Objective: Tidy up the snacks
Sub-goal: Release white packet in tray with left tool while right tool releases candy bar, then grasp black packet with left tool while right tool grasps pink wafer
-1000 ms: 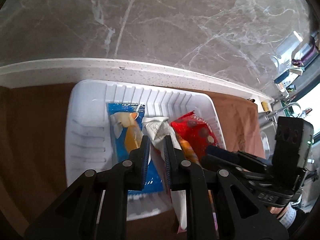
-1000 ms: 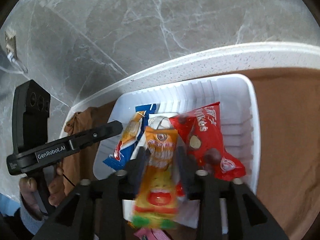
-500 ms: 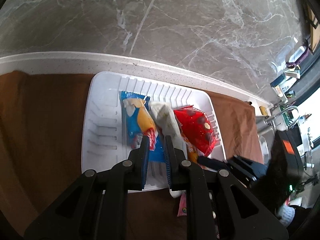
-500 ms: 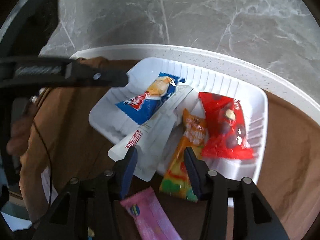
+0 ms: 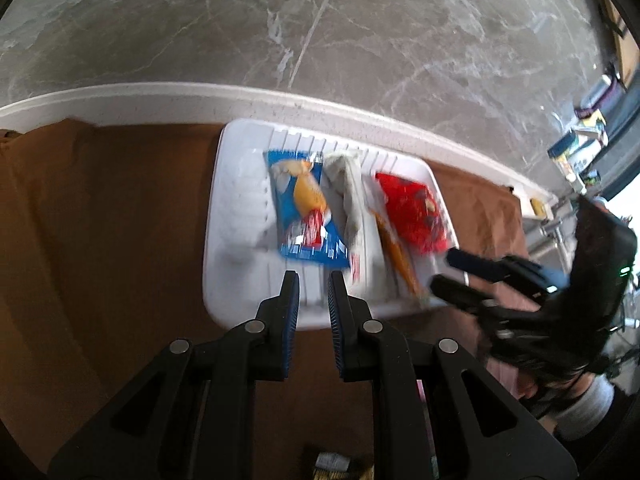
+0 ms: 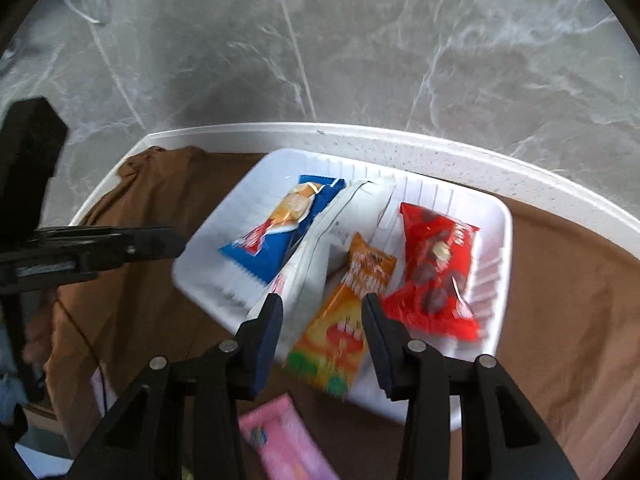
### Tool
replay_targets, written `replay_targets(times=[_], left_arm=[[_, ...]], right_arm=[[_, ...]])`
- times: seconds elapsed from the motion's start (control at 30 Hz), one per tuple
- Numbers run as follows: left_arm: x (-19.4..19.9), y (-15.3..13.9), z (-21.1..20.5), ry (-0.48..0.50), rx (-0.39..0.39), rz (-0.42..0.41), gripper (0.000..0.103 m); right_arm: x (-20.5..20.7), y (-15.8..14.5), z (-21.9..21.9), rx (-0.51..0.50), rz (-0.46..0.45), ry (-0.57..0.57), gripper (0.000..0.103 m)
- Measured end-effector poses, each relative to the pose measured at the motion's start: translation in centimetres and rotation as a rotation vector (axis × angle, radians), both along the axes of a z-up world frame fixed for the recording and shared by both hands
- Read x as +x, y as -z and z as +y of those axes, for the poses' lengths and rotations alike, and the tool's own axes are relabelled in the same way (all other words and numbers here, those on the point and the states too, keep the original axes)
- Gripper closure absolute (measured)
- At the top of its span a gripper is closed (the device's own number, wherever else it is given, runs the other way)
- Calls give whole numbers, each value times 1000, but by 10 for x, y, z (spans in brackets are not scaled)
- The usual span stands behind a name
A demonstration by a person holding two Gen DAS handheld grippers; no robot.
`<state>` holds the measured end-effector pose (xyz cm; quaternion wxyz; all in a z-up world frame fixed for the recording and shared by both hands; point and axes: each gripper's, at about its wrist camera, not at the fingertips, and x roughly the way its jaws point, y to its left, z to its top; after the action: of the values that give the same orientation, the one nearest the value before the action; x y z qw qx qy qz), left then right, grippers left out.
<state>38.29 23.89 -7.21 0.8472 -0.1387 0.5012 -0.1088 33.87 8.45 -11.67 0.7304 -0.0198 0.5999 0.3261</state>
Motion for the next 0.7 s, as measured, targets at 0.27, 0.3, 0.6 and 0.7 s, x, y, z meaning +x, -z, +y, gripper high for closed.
replay_targets(times=[0.27, 0.3, 0.6, 0.7], left_arm=[[-72, 15, -4, 80, 21, 91, 89], [-81, 17, -7, 93, 27, 105, 89], [-152, 39, -38, 217, 79, 194, 89], [-161, 39, -38, 206, 92, 182, 89]], right_arm=[[-73, -10, -14, -30, 38, -152, 52], [-79, -7, -15, -39, 43, -168, 52], [-116, 10, -24, -124, 39, -239, 52], [-119, 10, -26, -129, 26, -240, 52]])
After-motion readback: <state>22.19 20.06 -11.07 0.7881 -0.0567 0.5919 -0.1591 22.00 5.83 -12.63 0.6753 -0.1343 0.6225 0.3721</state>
